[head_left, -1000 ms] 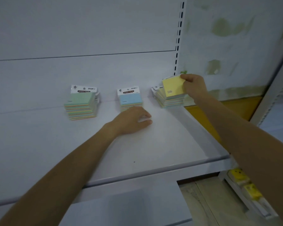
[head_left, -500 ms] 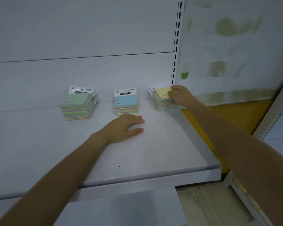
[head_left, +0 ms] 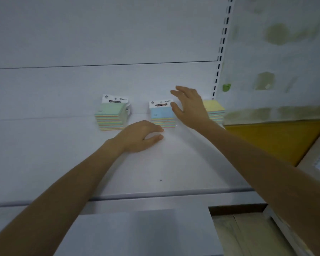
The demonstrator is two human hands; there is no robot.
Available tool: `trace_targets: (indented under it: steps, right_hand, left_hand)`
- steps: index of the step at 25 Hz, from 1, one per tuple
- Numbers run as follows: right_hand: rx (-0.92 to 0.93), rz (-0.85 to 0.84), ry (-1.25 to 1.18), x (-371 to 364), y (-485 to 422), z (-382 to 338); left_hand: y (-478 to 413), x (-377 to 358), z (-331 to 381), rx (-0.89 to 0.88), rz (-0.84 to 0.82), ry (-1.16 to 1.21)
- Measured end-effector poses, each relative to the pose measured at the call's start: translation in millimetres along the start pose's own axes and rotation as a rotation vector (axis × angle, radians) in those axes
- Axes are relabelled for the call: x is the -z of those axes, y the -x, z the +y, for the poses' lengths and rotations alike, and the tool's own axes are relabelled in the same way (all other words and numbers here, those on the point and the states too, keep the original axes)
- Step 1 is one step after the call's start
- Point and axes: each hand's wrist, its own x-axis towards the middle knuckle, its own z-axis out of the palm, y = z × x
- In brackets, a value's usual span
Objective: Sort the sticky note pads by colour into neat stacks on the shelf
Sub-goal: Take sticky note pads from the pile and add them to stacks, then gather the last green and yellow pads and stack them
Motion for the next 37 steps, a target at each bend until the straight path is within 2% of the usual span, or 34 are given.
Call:
trace_targets:
  steps: [6,9,15,22,26,29,34,37]
  right_hand:
    - [0.292,-0.19,-0.113,-64.6,-14.0,-151.4]
    - [0.304,-0.223,-0.197,-94.8,-19.5,-224.5]
    - [0.424,-0.426,-0.269,-175.1,-34.2,-386.2]
    - [0.448,-0.536,-0.325,-254.3,-67.9,-494.2]
    - [0.442,-0.486,-0.401,-303.1,-123.9,-532.4]
    - [0.353,-0.462,-0.466,-335.5,-169.5,-555.5]
    - [0.186,-0.597,-0.501,-383.3,-215.2,-585.6]
    - [0.163,-0.656,-0.385,-400.6,-224.6,-601.5]
  left_hand:
    - [116.2,46.3,-83.6,0.177,0.039,-0.056]
    - [182.3,68.1,-129.9,0.311,0.052,-0.062]
    - [331.4,109.6,-246.5,0.734,0.301,-0.061]
    - [407.0,131.4,-350.6,0.949,0.411,-0.039]
    - [411.4,147.6,-407.3,0.971,0.514,-0.051]
    - [410.6,159.8,-454.8,0.998,0.481,-0.069]
    - [415.1,173.2,-523.5,1.041,0.386,-0.058]
    - [407.7,178.7,-551.8,1.08,0.193,-0.055]
